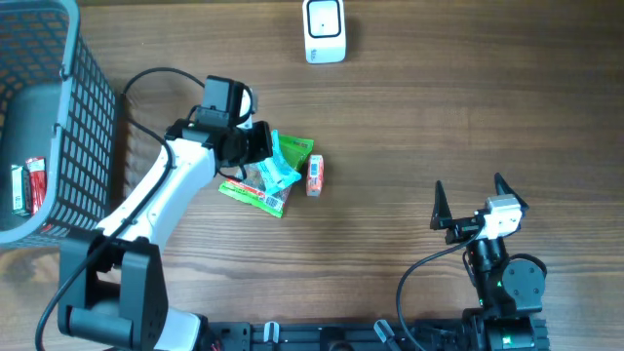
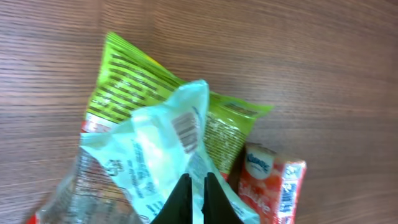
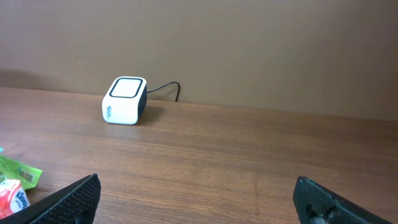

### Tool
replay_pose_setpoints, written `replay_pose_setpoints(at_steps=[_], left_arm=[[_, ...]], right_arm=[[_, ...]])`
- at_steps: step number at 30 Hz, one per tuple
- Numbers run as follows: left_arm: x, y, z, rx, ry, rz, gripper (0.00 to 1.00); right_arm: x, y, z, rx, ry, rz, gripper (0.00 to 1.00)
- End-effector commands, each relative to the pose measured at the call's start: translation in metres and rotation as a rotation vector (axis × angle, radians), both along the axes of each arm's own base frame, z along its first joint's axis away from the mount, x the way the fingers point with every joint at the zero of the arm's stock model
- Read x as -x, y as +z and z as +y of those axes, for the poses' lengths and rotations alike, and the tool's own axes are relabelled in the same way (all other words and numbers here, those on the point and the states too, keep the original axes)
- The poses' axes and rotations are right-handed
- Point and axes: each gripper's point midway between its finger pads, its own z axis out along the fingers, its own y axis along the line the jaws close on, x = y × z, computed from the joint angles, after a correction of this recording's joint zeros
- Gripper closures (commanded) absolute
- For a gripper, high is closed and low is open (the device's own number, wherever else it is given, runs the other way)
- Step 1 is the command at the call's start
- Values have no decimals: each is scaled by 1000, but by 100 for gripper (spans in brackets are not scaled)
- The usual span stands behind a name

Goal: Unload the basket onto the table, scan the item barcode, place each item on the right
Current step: 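Carry the green snack bags beside the Kleenex pack and lower them, then release the snack bags and push them flat with the left gripper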

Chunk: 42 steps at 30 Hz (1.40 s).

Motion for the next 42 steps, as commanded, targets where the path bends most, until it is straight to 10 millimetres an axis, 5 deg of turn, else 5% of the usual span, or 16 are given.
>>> replay_pose_setpoints(at_steps=[1,12,14,21,22,23,24,25,36,39,42], left_arm=[[12,-9,-6,17,-11,38,96],[27,-82,8,-88,7,224,93],[19,-68,7,-83,-9,182,69],[-17,44,-5,-5,-9,-116,46],[-14,50,-8,-2,-16,-127,48],[-10,49,-11,-5,-26,-116,63],[-6,46,-13,-9,-35,-99,89],[-1,40,-15,-14,-44,-79,96],[36,-78,-38,-101,-145,192,96],[30,-74,-40,-92,-146,163,96],[9,-33,-43,-55,-129,49,96]], right_arm=[[0,0,-2,1,-12,-3,0],[0,0,-2,1,-12,-2,0],[0,0,-2,1,-12,-3,0],[0,0,-2,1,-12,-2,0],[0,0,-2,1,-12,-3,0],[0,0,-2,2,-12,-2,0],[0,0,-2,1,-12,-3,0],[0,0,-2,2,-12,-3,0],[0,0,-2,1,-12,-2,0],[0,0,-2,1,-12,-3,0],[0,0,-2,1,-12,-3,0]])
